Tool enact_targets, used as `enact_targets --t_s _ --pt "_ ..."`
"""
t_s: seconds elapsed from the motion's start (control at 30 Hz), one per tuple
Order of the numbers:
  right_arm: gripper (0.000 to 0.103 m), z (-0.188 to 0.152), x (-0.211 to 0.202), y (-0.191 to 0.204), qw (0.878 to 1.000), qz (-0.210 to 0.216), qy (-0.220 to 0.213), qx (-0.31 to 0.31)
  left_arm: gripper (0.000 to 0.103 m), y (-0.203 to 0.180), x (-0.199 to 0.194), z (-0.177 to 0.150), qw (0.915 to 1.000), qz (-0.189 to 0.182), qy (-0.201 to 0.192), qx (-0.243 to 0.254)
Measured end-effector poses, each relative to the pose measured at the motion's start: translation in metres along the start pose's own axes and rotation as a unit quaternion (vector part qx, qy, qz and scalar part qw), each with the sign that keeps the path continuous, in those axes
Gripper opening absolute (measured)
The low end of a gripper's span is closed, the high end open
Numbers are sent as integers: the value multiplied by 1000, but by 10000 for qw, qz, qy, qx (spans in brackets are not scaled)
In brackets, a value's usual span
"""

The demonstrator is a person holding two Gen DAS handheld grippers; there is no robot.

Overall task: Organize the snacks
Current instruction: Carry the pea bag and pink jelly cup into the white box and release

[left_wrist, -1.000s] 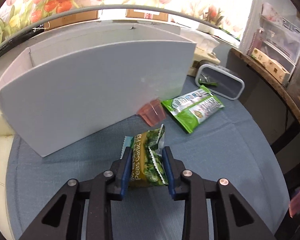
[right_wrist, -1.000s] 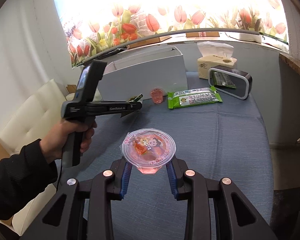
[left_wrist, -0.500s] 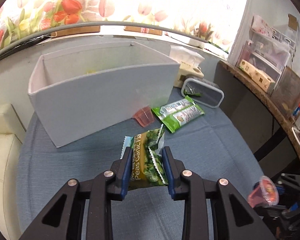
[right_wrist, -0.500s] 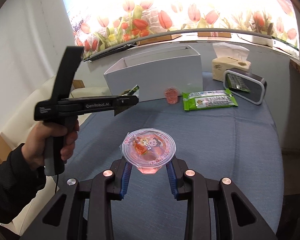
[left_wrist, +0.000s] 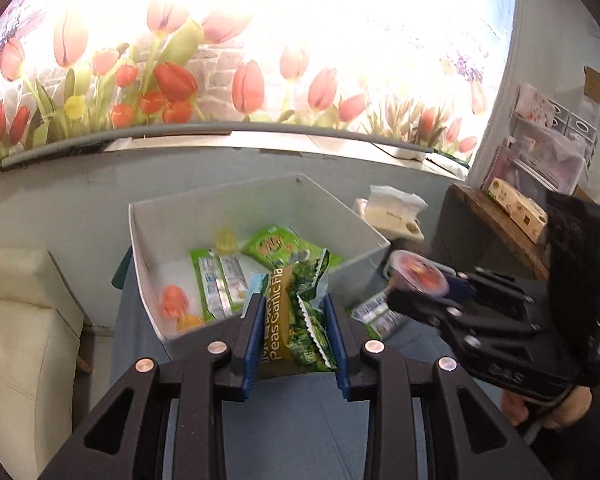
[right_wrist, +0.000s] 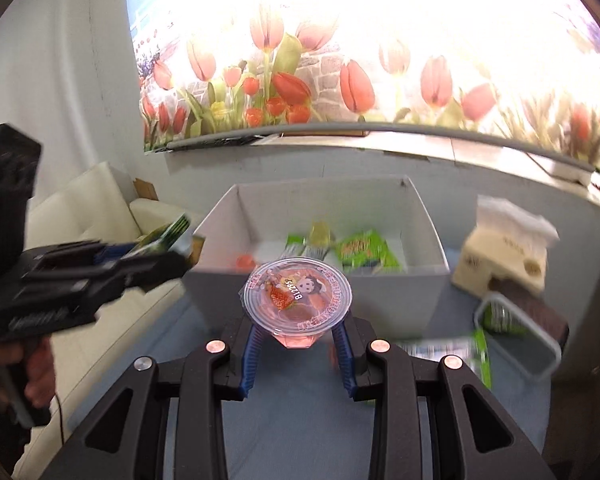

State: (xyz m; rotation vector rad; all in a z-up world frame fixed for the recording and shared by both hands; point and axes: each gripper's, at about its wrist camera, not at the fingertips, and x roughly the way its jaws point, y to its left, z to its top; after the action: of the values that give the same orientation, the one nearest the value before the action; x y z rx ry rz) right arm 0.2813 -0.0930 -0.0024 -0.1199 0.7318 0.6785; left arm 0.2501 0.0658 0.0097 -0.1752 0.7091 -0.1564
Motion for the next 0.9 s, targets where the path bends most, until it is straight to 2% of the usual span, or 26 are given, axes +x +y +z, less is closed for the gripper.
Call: enact_targets --t_s 0.17,0.3,0.4,0.43,0.47,0.5,0.57,0.73,0.9 --pt "35 48 49 -7 9998 -39 177 46 33 26 12 35 9999 79 -55 -64" --pt "35 69 80 -18 9991 -238 336 50 33 51 32 55 9996 184 0 -191" --pt "38 78 95 -24 9986 -292 414 155 36 60 46 58 9996 201 53 -191" --pt "58 79 100 -26 9980 -315 502 216 53 62 52 58 9995 257 92 -184" --pt "75 80 104 -28 9973 -371 578 271 89 64 59 58 9990 359 205 -174" --pt "97 81 104 -30 9973 -410 527 316 103 67 63 56 9985 442 244 -221" --pt "98 80 98 -35 9979 -440 301 381 103 71 63 50 9985 426 132 -305" --pt "99 70 77 -49 9970 -532 293 484 103 76 64 35 9977 449 172 -475" --pt "99 29 37 -63 9972 -653 235 289 103 63 45 18 9986 410 29 -323"
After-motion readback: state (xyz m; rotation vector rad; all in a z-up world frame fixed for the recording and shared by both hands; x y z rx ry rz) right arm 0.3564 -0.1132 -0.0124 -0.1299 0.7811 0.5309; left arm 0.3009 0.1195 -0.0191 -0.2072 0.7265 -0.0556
